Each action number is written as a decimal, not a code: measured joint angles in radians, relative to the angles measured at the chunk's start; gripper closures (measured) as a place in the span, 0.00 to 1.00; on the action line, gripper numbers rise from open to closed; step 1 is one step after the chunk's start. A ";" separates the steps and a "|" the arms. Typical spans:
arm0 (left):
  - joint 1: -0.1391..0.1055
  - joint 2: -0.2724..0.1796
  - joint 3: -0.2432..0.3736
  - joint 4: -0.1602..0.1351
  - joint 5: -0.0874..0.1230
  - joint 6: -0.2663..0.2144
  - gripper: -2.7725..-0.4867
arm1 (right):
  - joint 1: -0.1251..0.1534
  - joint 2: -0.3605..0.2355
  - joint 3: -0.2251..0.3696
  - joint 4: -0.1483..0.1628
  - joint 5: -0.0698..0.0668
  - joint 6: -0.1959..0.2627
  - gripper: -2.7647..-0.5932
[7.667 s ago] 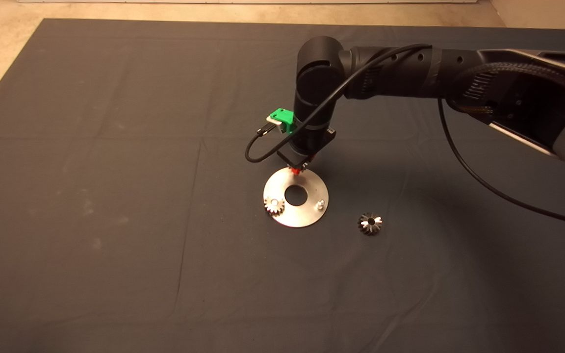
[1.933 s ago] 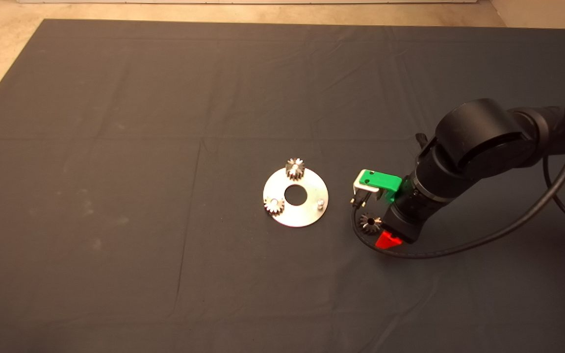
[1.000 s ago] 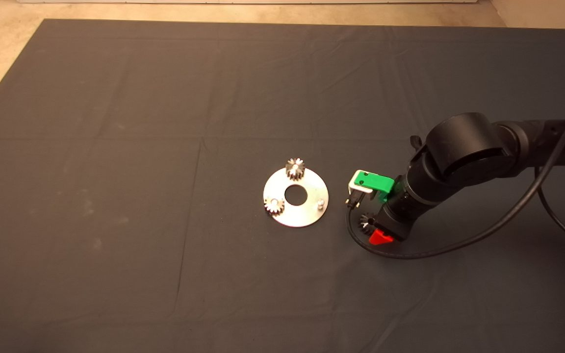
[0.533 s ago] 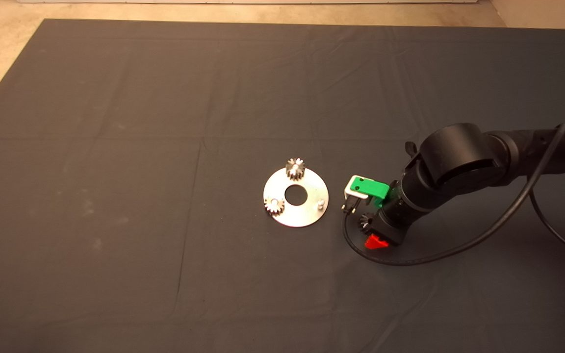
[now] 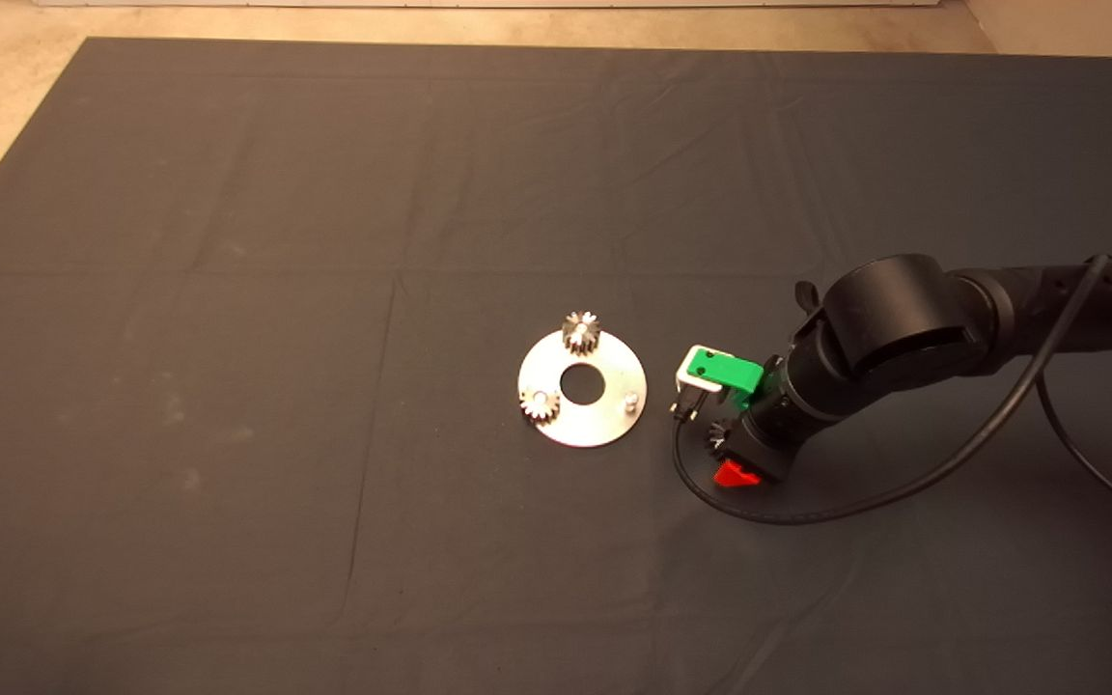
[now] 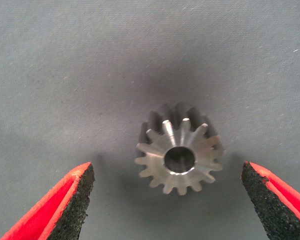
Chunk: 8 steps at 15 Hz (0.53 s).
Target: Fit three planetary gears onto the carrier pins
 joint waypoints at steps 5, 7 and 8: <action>0.000 -0.011 0.000 0.000 0.000 0.003 0.32 | -0.013 0.000 0.000 -0.020 0.000 -0.002 0.33; 0.000 -0.011 0.000 -0.001 0.000 0.003 0.32 | -0.014 0.000 0.000 -0.022 0.000 -0.002 0.38; 0.000 -0.015 0.000 -0.002 0.000 0.003 0.32 | -0.014 0.000 -0.001 -0.022 0.000 -0.002 0.39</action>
